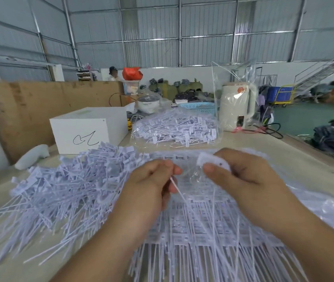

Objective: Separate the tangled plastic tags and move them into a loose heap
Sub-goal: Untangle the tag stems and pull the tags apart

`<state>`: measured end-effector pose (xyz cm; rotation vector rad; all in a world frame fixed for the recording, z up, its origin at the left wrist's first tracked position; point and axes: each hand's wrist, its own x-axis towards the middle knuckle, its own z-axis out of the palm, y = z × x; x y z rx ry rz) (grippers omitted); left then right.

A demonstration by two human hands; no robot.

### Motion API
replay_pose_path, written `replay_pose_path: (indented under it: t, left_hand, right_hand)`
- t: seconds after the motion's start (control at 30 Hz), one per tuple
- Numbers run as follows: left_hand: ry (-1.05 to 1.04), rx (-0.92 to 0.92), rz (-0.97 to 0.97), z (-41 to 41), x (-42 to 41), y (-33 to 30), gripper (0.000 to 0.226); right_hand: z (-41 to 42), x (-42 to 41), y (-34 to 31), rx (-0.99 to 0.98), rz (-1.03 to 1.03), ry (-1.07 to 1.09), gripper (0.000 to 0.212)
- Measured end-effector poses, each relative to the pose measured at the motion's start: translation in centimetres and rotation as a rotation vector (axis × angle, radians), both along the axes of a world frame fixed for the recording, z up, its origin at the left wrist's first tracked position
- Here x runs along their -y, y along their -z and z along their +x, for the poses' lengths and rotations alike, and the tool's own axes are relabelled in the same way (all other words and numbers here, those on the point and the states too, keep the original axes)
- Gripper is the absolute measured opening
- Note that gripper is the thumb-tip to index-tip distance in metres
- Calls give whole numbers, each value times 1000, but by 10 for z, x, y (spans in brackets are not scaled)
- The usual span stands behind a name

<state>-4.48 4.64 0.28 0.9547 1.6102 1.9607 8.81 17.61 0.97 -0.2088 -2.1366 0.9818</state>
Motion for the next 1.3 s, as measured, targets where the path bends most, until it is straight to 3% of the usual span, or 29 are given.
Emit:
replay_pose_path:
  t: [0.17, 0.23, 0.37, 0.5, 0.63, 0.8, 0.93, 1.07, 1.13, 1.23, 1.3]
  left_hand:
    - [139, -166, -70, 14, 2, 5, 29]
    - [159, -191, -94, 13, 5, 4, 35]
    - [190, -228, -149, 9, 6, 2, 18]
    - [159, -242, -151, 3, 6, 3, 28]
    - [232, -242, -171, 4, 6, 4, 26]
    - [196, -252, -111, 8, 4, 3, 22]
    - [108, -94, 25, 14, -2, 4, 17]
    - [59, 163, 149, 10, -3, 3, 16]
    - [44, 115, 103, 6, -1, 3, 25]
    - [115, -11, 18, 12, 0, 3, 24]
    - [228, -43, 5, 18, 0, 5, 18]
  right_hand:
    - [-6, 11, 8, 256, 43, -267, 20]
    - [-6, 13, 7, 306, 82, -263, 28]
    - [-3, 15, 4, 349, 168, -177, 32]
    - [3, 6, 0, 397, 126, -159, 41]
    - [7, -4, -6, 457, 144, -196, 29]
    - [4, 2, -6, 359, 122, -132, 32]
    - [-4, 14, 0, 264, 237, 7, 33]
    - [-6, 15, -3, -73, 49, 180, 43]
    - [2, 6, -11, -179, 15, 182, 46]
    - [6, 4, -9, 1, -28, -85, 27]
    - [1, 9, -3, 224, 64, -178, 40]
